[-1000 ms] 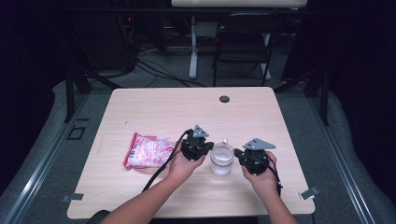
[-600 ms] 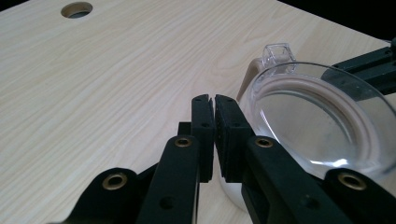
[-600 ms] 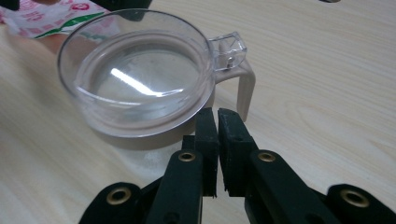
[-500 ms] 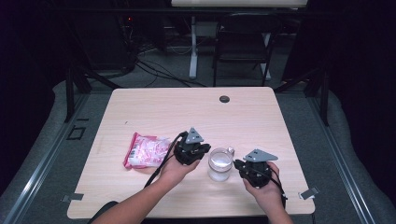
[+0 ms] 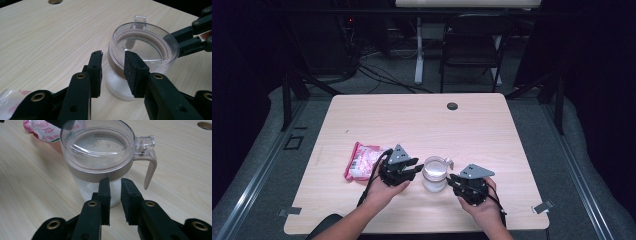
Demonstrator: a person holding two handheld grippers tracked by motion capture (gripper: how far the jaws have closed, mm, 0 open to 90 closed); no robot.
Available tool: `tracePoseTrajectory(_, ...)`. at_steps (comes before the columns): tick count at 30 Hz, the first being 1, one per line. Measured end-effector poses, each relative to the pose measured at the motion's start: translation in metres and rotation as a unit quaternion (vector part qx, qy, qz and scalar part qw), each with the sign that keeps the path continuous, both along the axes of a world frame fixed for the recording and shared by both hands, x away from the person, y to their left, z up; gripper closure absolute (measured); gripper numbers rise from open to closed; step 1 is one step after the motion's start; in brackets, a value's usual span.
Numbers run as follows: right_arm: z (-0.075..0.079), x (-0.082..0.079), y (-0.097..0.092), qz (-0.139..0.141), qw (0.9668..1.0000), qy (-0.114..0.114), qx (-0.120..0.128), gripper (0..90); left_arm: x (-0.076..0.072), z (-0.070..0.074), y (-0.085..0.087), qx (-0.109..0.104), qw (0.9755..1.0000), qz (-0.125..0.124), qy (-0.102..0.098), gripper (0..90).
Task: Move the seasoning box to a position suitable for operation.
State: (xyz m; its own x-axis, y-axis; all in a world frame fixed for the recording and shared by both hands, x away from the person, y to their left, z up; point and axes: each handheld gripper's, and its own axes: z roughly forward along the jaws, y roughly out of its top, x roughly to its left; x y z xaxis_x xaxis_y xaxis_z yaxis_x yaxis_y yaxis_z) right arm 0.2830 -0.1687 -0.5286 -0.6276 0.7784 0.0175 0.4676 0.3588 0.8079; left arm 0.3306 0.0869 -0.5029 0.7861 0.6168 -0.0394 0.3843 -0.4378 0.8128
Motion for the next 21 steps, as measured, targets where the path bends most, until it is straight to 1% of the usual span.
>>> tracePoseTrajectory(1,0.000,0.000,0.000,0.000,1.0000,0.000,0.000,77.1,-0.001,-0.001,0.001,0.000,1.0000,0.005,-0.004,67.0)
tracePoseTrajectory(2,0.000,0.001,0.001,-0.002,1.0000,-0.001,-0.002,76.2,-0.001,-0.002,0.003,-0.002,0.9999,0.011,-0.007,64.3)
tracePoseTrajectory(3,-0.002,0.005,0.003,-0.002,1.0000,-0.003,0.001,74.2,-0.002,-0.002,0.007,-0.008,0.9999,0.014,-0.004,59.5)
tracePoseTrajectory(5,-0.003,0.008,0.004,0.002,1.0000,0.001,0.006,73.4,-0.003,-0.003,0.010,-0.011,0.9998,0.016,-0.002,56.7)
tracePoseTrajectory(7,-0.003,0.010,0.003,0.006,1.0000,0.000,0.005,72.4,-0.004,-0.006,0.012,-0.008,0.9998,0.021,0.000,54.6)
tracePoseTrajectory(8,-0.003,0.010,0.003,0.006,1.0000,0.000,0.005,72.4,-0.004,-0.006,0.012,-0.008,0.9998,0.021,0.000,54.2)
tracePoseTrajectory(10,-0.003,0.014,-0.001,0.000,0.9999,-0.010,0.011,71.2,-0.005,-0.007,0.015,-0.005,0.9997,0.024,0.000,53.4)
tracePoseTrajectory(11,-0.003,0.017,-0.005,-0.007,0.9998,-0.011,0.014,70.8,-0.005,-0.008,0.016,-0.006,0.9997,0.025,0.002,53.1)
tracePoseTrajectory(12,-0.006,0.022,-0.008,-0.020,0.9997,-0.011,0.014,70.4,-0.006,-0.009,0.017,-0.008,0.9996,0.026,0.003,52.7)
tracePoseTrajectory(13,-0.008,0.024,-0.009,-0.026,0.9995,-0.011,0.016,70.1,-0.006,-0.010,0.019,-0.009,0.9996,0.026,0.006,52.7)
tracePoseTrajectory(14,-0.008,0.024,-0.009,-0.026,0.9995,-0.011,0.016,70.1,-0.006,-0.010,0.019,-0.009,0.9996,0.026,0.006,52.5)
tracePoseTrajectory(15,-0.012,0.031,-0.009,-0.030,0.9995,-0.008,0.006,69.9,-0.007,-0.011,0.020,-0.010,0.9995,0.028,0.006,52.5)
tracePoseTrajectory(16,-0.012,0.031,-0.009,-0.030,0.9995,-0.008,0.006,69.9,-0.008,-0.011,0.020,-0.010,0.9995,0.028,0.007,52.5)
tracePoseTrajectory(18,-0.017,0.040,-0.008,-0.035,0.9994,0.000,0.001,69.7,-0.010,-0.013,0.022,-0.008,0.9996,0.027,0.005,52.5)
tracePoseTrajectory(19,-0.019,0.043,-0.007,-0.036,0.9993,-0.002,0.004,69.5,-0.012,-0.014,0.022,-0.008,0.9996,0.027,0.007,52.6)
tracePoseTrajectory(21,-0.023,0.050,-0.005,-0.036,0.9993,0.000,-0.002,69.6,-0.013,-0.016,0.024,-0.004,0.9997,0.024,0.007,52.5)
